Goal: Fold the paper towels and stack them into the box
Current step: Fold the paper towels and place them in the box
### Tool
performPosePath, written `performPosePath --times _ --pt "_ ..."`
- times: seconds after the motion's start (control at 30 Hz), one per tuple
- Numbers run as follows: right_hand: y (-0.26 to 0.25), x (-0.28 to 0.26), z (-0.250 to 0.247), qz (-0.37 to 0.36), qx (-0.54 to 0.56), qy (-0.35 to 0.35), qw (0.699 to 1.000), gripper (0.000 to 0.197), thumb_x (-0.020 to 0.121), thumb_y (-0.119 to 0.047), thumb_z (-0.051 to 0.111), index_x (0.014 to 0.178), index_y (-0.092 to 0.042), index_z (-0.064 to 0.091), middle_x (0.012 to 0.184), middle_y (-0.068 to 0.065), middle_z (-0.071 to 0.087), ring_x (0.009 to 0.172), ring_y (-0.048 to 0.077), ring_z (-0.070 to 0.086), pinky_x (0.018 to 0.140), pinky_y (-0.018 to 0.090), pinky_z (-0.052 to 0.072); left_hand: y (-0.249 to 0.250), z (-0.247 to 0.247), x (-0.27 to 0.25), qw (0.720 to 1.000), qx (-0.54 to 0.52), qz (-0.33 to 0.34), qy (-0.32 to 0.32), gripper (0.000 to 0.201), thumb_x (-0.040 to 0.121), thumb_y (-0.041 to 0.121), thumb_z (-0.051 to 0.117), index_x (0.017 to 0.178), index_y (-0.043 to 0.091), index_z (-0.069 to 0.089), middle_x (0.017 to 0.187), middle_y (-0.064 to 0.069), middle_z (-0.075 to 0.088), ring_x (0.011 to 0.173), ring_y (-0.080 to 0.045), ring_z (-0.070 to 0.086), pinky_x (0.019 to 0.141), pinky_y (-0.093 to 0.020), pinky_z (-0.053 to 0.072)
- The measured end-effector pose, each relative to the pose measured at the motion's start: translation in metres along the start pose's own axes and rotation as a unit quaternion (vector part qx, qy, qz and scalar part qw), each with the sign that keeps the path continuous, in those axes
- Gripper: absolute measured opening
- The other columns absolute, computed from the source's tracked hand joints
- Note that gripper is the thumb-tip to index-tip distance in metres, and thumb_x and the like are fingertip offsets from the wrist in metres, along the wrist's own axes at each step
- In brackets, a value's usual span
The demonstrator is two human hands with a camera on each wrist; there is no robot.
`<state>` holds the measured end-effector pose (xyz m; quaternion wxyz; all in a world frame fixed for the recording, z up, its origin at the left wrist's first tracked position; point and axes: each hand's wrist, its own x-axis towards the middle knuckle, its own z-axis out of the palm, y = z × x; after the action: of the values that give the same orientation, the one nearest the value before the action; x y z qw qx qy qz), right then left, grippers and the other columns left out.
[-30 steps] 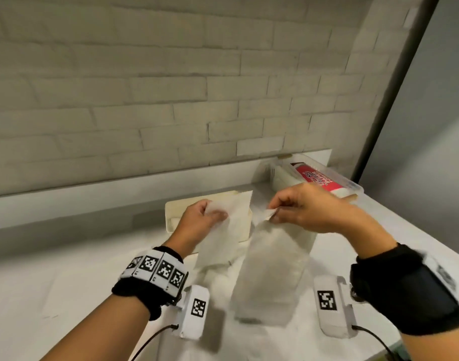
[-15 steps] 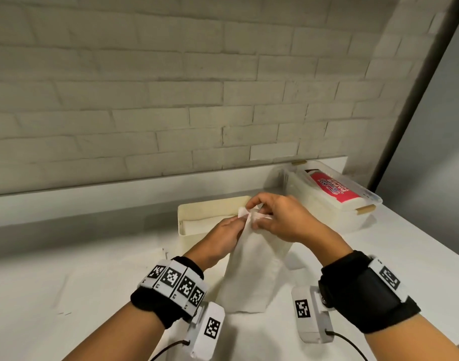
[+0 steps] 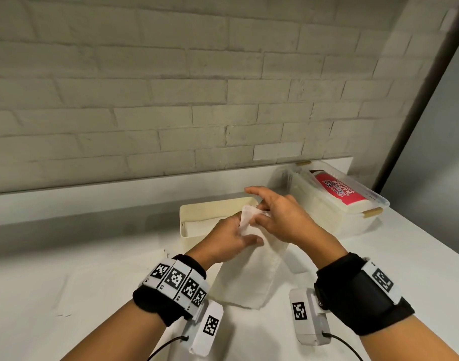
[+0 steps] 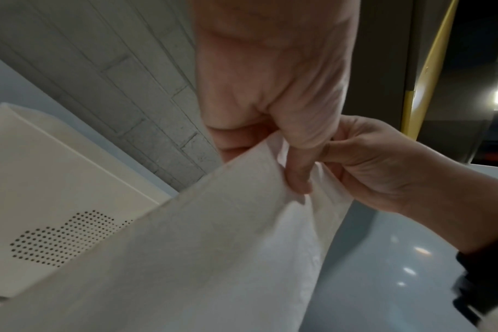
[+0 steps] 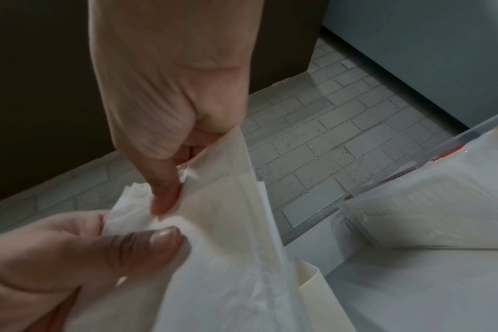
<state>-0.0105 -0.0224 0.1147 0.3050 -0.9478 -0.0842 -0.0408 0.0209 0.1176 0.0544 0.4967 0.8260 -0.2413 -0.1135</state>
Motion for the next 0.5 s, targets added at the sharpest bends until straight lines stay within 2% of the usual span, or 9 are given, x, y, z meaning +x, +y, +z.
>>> performPosePath --times 0.1,0.2,0.27,0.3,0.37,0.43,0.5 --pt "-0.001 0.004 -0.002 -0.008 0.002 -0.005 1.000 0.062 0.086 -0.015 0.063 0.137 -0.038 0.037 0.087 -0.008 0.056 0.098 0.013 0.050 0.093 0.030 0.044 -0.001 -0.002 0.003 1.000 0.013 0.003 0.023 0.060 0.075 0.029 0.076 0.129 0.027 0.050 0.113 -0.001 0.066 0.107 -0.019 0.058 0.095 -0.039 0.046" --pt "-0.004 0.008 -0.005 -0.030 0.002 -0.006 1.000 0.062 0.085 -0.012 0.065 0.136 -0.035 0.040 0.089 -0.006 0.058 0.090 0.009 0.053 0.093 0.025 0.044 -0.003 -0.003 0.007 1.000 -0.013 0.002 0.026 0.067 0.064 0.041 0.078 0.126 0.033 0.052 0.112 0.003 0.067 0.106 -0.017 0.060 0.096 -0.041 0.046" --pt "-0.004 0.010 -0.006 -0.036 0.003 -0.004 0.999 0.062 0.084 -0.012 0.066 0.135 -0.035 0.041 0.087 -0.006 0.058 0.087 0.007 0.053 0.091 0.022 0.044 -0.003 -0.004 0.008 0.999 -0.037 -0.004 0.028 0.074 0.054 0.052 0.075 0.124 0.038 0.054 0.111 0.005 0.068 0.107 -0.015 0.061 0.096 -0.039 0.047" --pt "-0.003 0.012 -0.005 -0.039 0.002 -0.003 0.999 0.061 0.084 -0.012 0.067 0.135 -0.035 0.042 0.088 -0.006 0.058 0.087 0.007 0.054 0.091 0.022 0.044 -0.003 -0.005 0.009 0.999 -0.041 -0.005 0.028 0.072 0.054 0.052 0.075 0.122 0.040 0.056 0.110 0.006 0.068 0.106 -0.015 0.061 0.096 -0.038 0.048" --pt "-0.001 0.013 -0.003 -0.055 -0.003 0.010 0.998 0.059 0.083 -0.014 0.068 0.134 -0.034 0.044 0.093 -0.003 0.060 0.089 0.009 0.056 0.093 0.024 0.046 -0.002 -0.008 0.010 0.999 -0.029 0.001 0.029 0.051 0.064 0.041 0.078 0.112 0.037 0.062 0.104 0.006 0.069 0.100 -0.014 0.062 0.091 -0.033 0.049" --pt "0.001 0.015 -0.001 -0.077 -0.021 0.035 0.996 0.059 0.082 -0.019 0.069 0.134 -0.034 0.044 0.104 -0.002 0.059 0.097 0.010 0.053 0.096 0.028 0.045 0.000 -0.011 0.011 0.999 -0.010 -0.001 0.042 0.024 0.072 0.030 0.078 0.092 0.031 0.066 0.091 0.005 0.069 0.088 -0.013 0.061 0.080 -0.029 0.048" --pt "0.002 0.016 -0.001 -0.091 -0.047 0.048 0.994 0.067 0.080 -0.026 0.071 0.138 -0.032 0.038 0.118 -0.004 0.054 0.111 0.010 0.043 0.102 0.028 0.036 0.002 -0.015 0.010 0.999 -0.017 -0.011 0.048 0.015 0.071 0.028 0.079 0.076 0.025 0.065 0.077 0.004 0.066 0.073 -0.012 0.058 0.069 -0.030 0.045"
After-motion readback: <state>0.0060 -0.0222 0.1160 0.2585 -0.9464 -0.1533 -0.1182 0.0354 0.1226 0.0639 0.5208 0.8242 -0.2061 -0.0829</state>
